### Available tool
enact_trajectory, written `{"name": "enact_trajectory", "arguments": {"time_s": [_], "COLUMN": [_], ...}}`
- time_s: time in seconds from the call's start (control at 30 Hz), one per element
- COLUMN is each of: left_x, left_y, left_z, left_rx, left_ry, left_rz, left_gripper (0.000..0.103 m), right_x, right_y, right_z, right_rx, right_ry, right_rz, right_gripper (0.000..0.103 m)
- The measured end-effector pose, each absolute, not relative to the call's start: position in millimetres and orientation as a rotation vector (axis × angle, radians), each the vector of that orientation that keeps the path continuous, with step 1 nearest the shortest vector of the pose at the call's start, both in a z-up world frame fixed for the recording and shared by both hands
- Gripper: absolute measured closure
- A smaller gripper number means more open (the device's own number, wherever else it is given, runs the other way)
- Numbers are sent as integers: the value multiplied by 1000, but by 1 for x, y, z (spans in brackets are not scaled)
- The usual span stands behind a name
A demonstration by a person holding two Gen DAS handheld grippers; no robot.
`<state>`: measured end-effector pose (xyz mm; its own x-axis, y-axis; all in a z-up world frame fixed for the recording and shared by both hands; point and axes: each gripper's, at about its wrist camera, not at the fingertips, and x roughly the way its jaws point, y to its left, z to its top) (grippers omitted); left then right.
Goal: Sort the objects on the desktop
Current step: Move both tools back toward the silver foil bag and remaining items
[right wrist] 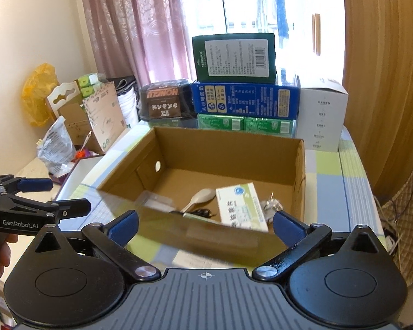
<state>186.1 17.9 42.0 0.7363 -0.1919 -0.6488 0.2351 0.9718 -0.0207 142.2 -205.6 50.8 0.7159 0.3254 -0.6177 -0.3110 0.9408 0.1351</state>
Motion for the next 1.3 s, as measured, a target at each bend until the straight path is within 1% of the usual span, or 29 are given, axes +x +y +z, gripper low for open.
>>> {"name": "enact_trajectory", "arguments": {"time_s": [0.27, 0.5, 0.87, 1.3], "left_x": [146, 128, 115, 111], "left_y": [22, 26, 27, 26], "left_z": [44, 44, 34, 5], "left_rx": [65, 57, 51, 12], "left_ry": [721, 730, 750, 816], "left_rz": [-213, -204, -209, -227], "left_gripper": [1, 1, 1, 1], "right_x": [105, 85, 70, 66], "right_y": [-209, -215, -222, -228], "right_z": [48, 45, 35, 8], "right_rx": [58, 72, 79, 79], "right_ry": [695, 703, 725, 787], "right_rz": [356, 348, 334, 324], "right_gripper": [2, 2, 2, 2]}}
